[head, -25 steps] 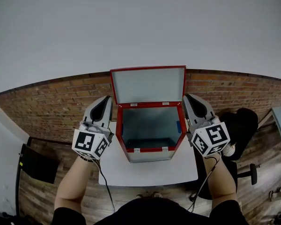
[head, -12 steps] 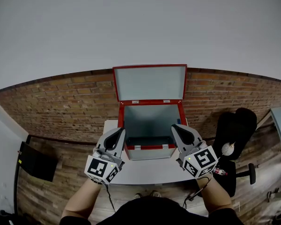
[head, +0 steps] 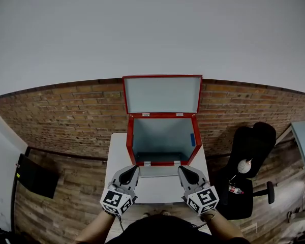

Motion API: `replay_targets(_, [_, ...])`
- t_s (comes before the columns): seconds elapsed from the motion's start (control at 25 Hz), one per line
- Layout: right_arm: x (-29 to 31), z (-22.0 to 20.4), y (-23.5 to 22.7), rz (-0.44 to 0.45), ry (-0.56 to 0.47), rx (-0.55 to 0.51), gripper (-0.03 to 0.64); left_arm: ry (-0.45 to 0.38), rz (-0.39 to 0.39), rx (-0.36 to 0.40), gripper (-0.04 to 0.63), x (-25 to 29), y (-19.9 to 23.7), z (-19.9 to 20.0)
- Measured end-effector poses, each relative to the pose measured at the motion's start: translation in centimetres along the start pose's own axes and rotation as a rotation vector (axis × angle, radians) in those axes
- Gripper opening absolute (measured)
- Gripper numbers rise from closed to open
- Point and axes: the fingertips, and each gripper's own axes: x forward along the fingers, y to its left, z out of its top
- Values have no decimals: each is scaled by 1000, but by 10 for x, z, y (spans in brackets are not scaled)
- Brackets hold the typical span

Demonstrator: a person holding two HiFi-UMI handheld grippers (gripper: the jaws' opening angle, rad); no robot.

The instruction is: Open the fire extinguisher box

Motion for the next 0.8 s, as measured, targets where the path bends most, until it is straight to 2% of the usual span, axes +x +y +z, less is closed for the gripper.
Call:
replay_targets(0.2, [-1, -27, 6, 10, 42, 1, 18, 53, -8, -13, 48, -4, -8, -21])
replay_targets(0.36, [-2, -40, 1, -2, 66, 8, 18, 33, -20, -22, 48, -2, -14, -29])
replay_targets(0.8, [-9, -71, 11, -10, 113, 33, 18, 83, -51, -31, 48, -5, -28, -49])
